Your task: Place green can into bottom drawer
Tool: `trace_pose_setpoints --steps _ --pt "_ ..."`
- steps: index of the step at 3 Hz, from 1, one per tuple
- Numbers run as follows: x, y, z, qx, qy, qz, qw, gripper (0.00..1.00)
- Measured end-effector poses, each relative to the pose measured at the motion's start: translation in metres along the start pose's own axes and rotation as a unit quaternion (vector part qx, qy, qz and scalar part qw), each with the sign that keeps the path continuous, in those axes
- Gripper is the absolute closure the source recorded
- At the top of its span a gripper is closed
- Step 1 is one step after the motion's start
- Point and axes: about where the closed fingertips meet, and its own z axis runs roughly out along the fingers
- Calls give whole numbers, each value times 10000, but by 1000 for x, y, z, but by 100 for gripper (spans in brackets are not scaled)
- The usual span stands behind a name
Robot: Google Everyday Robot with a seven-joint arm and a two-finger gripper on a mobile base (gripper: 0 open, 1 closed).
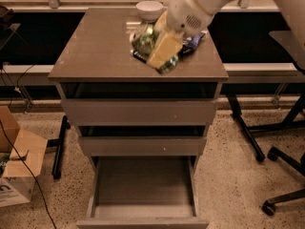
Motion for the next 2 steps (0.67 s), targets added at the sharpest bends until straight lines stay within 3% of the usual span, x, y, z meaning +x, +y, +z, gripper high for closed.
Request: trace_pose_setpoints --steps 1,2 --pt "14 25 34 -422 177 42 9989 100" --pt "17 27 43 -498 387 -6 9980 100"
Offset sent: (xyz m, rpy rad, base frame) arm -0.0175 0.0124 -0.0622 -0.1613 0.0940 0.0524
